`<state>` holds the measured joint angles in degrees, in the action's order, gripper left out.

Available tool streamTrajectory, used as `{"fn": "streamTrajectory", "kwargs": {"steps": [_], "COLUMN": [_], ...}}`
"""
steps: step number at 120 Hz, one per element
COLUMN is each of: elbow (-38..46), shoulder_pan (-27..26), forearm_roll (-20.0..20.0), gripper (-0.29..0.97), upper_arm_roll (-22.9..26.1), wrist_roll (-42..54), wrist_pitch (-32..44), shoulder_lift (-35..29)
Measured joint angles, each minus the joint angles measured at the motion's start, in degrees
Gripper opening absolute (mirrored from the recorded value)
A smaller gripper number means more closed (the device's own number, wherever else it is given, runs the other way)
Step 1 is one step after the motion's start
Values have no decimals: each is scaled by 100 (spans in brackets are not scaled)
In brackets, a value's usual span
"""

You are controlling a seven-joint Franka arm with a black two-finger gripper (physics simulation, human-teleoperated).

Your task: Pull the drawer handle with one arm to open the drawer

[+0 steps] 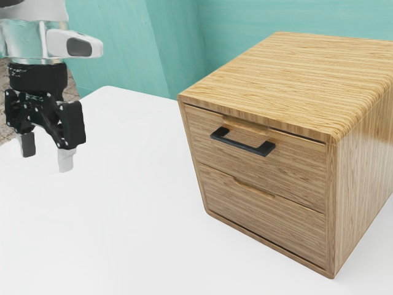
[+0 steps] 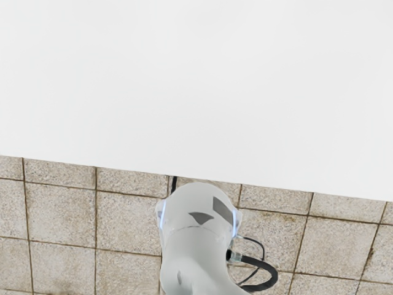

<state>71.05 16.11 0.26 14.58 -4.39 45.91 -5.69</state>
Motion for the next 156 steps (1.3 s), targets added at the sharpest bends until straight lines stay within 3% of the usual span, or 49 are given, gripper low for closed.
{"fn": "streamTrajectory", "kwargs": {"steps": [14,29,36,50,56,61,66,82,98,121,156], "elbow": [114,277,444,1544,1923,2097,2163,2229,2288,2614,3045], "shoulder_pan": [3,-201,-296,-169,203,861,1200,1611,2596,2949,2990], "forearm_roll": [98,553,633,791,844,853,851,786,932,800,-200], "gripper": [68,68,68,68,68,68,68,65,47,32,26], "upper_arm_roll": [262,729,799,1150,1716,2584,3109,3557,4406,4560,4176], "wrist_roll": [-231,-366,36,1407,1993,2433,2811,3826,4649,5579,6791], "wrist_pitch": [1144,1745,2305,3583,3960,4181,4329,4627,5065,6010,7221], "shoulder_lift": [130,114,86,-481,-931,-1464,-1744,-1791,-1763,-1711,-1611]}}
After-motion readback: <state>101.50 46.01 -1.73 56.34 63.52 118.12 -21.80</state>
